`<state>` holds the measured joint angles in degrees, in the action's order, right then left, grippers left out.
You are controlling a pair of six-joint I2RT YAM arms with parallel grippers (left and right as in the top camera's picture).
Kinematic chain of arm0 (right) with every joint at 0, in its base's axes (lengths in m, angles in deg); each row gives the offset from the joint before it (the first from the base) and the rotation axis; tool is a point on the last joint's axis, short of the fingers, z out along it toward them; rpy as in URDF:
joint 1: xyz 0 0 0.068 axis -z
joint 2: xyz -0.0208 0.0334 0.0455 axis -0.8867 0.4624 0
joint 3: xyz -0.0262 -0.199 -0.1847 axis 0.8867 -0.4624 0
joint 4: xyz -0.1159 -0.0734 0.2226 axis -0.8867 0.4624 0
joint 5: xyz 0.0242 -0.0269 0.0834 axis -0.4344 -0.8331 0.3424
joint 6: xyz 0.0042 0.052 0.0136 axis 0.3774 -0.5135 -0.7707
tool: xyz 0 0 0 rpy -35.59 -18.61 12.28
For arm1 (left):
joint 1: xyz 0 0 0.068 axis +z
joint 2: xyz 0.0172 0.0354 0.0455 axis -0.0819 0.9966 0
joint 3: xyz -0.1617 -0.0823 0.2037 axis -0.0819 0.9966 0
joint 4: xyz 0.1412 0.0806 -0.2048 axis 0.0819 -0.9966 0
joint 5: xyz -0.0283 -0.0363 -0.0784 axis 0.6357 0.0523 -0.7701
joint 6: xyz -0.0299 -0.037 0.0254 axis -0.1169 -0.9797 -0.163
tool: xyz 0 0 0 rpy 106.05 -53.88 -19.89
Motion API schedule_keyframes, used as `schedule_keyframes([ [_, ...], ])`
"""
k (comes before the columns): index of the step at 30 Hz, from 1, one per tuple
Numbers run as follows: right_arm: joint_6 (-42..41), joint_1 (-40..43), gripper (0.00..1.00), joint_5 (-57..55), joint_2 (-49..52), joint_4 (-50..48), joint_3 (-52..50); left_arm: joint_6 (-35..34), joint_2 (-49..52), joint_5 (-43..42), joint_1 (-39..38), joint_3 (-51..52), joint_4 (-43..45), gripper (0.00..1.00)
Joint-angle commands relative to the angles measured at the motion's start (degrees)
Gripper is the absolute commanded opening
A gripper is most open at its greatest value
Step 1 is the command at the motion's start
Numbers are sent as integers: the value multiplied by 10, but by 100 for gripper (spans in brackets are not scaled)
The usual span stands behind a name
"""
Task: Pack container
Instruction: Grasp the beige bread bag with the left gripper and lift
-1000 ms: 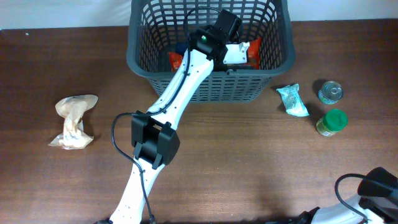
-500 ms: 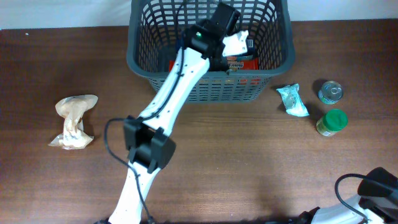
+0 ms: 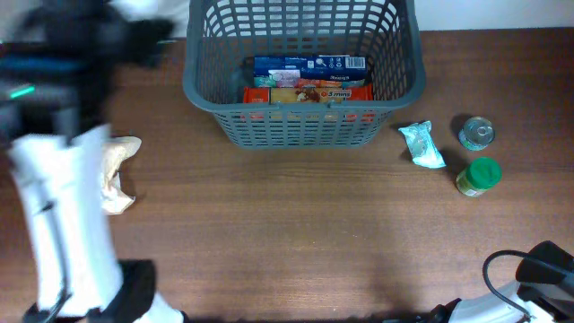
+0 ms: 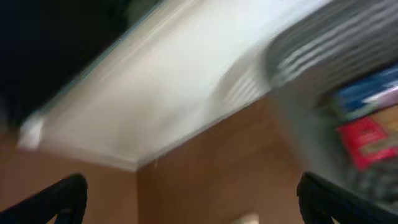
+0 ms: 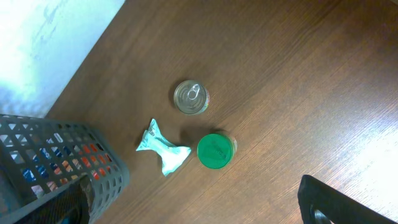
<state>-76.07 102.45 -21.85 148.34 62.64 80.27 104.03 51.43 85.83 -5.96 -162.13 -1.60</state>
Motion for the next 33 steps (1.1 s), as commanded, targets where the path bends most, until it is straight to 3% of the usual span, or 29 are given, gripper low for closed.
schedule_keyframes([
  [1, -3, 2, 99, 5, -3, 3, -2, -128, 5, -39, 107, 73, -53, 99],
  [7, -3, 2, 99, 5, -3, 3, -2, -151, 28, -115, 260, 280, -86, 99],
  [12, -3, 2, 99, 5, -3, 3, -2, -115, 72, -148, 314, 437, 7, 99],
  [25, -3, 2, 99, 5, 11, 3, -2, -85, 229, -154, 318, 472, 74, 89],
  [27, -3, 2, 99, 5, 12, 3, -2, -74, 245, -154, 316, 472, 76, 81],
  [31, -3, 2, 99, 5, 13, 3, -2, -75, 264, -154, 316, 472, 82, 75],
  [32, -3, 2, 99, 5, 13, 3, -2, -75, 266, -154, 316, 472, 84, 64],
  [33, -3, 2, 99, 5, 13, 3, -2, -75, 266, -154, 316, 472, 86, 43],
])
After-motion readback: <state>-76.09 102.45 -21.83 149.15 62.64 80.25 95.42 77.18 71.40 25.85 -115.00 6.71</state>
